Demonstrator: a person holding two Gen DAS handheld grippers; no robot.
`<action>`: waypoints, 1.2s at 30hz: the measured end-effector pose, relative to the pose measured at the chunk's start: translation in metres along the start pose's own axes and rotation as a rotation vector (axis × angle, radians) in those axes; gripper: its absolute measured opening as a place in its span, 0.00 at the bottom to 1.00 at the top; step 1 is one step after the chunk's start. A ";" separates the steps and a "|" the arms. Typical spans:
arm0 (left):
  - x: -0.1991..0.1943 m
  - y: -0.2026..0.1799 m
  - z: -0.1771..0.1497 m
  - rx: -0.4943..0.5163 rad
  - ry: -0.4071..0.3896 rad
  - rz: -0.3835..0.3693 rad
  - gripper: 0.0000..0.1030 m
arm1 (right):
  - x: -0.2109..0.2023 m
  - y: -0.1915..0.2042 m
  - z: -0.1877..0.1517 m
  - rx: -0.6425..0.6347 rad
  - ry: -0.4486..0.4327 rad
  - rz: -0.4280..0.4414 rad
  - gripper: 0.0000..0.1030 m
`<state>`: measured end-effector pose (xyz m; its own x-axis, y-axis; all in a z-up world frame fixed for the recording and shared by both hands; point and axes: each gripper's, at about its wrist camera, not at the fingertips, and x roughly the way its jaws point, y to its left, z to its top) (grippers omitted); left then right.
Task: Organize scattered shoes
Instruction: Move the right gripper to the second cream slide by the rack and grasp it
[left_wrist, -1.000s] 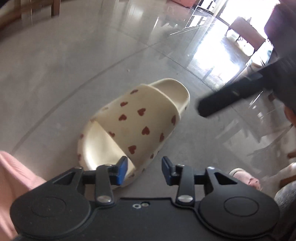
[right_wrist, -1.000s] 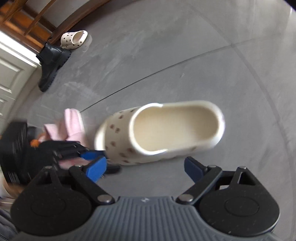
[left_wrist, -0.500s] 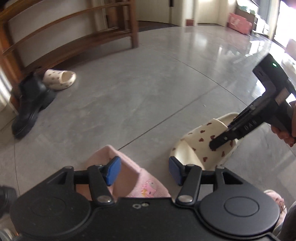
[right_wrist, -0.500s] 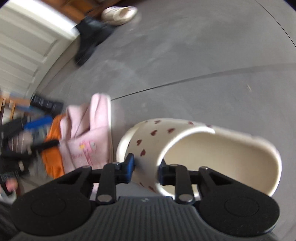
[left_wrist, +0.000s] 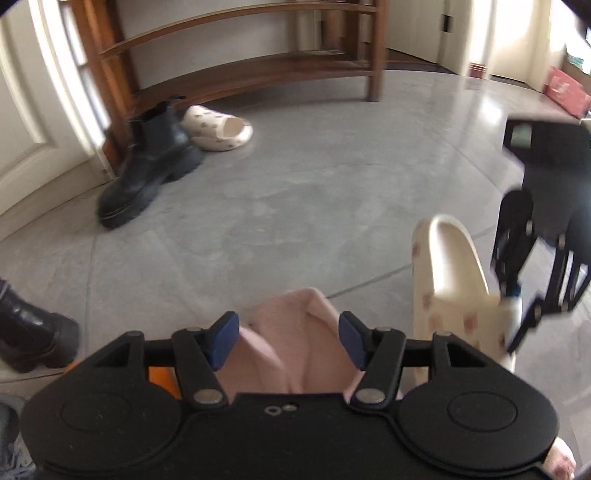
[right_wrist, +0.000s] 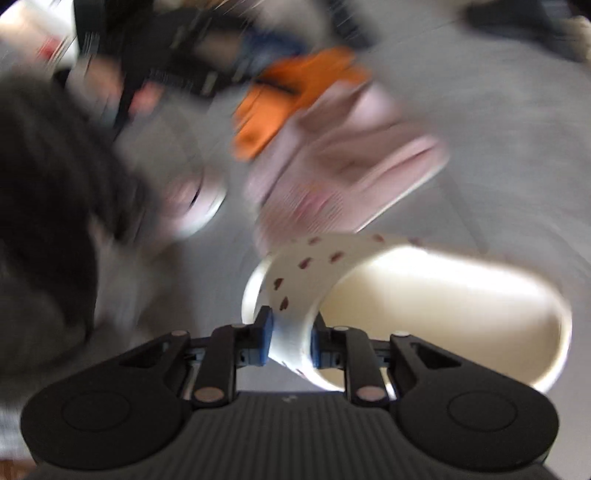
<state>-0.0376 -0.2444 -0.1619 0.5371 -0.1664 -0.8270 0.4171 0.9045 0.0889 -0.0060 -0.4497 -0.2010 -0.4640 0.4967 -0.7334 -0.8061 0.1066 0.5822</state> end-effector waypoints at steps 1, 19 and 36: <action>0.001 0.004 0.001 -0.030 0.012 0.006 0.58 | 0.009 -0.008 0.009 -0.035 0.033 0.021 0.21; -0.004 0.033 -0.003 -0.188 0.038 0.027 0.60 | -0.015 -0.012 0.070 -0.149 0.110 -0.225 0.81; 0.031 0.090 0.034 -0.347 0.047 0.023 0.62 | -0.113 -0.232 0.101 0.869 -1.243 -0.753 0.98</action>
<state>0.0414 -0.1818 -0.1608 0.5054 -0.1336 -0.8525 0.1265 0.9887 -0.0799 0.2708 -0.4437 -0.2178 0.7898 0.4011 -0.4640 -0.0761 0.8147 0.5748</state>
